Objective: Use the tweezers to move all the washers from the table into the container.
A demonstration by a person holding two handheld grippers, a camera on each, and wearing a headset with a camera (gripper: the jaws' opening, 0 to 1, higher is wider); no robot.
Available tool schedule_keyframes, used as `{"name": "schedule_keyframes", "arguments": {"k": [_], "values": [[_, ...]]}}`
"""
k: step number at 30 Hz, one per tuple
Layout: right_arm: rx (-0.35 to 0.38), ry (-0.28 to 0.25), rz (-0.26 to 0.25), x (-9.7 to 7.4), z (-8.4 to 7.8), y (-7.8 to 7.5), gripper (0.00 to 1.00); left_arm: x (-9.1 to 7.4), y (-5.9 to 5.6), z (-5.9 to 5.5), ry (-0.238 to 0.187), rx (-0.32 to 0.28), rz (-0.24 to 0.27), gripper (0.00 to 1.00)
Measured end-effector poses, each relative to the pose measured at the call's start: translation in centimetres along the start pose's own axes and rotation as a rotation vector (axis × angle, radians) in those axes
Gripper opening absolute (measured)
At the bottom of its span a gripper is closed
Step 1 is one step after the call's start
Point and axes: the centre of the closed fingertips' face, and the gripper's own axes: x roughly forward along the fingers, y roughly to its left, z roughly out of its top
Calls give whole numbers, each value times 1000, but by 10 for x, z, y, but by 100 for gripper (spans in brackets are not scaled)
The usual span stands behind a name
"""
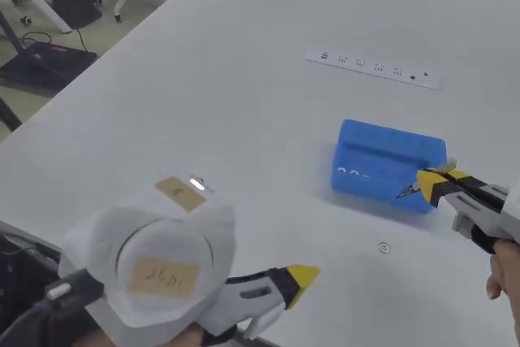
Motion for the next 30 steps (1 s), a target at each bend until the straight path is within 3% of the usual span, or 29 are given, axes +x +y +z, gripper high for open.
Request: {"name": "schedule_keyframes", "arguments": {"k": [11, 30], "values": [[26, 77, 16, 4, -34, 3, 1, -1, -1, -1, 7, 7, 3, 93], [33, 142, 47, 0, -56, 16, 1, 1, 1, -7, 16, -12, 3, 93]]}}
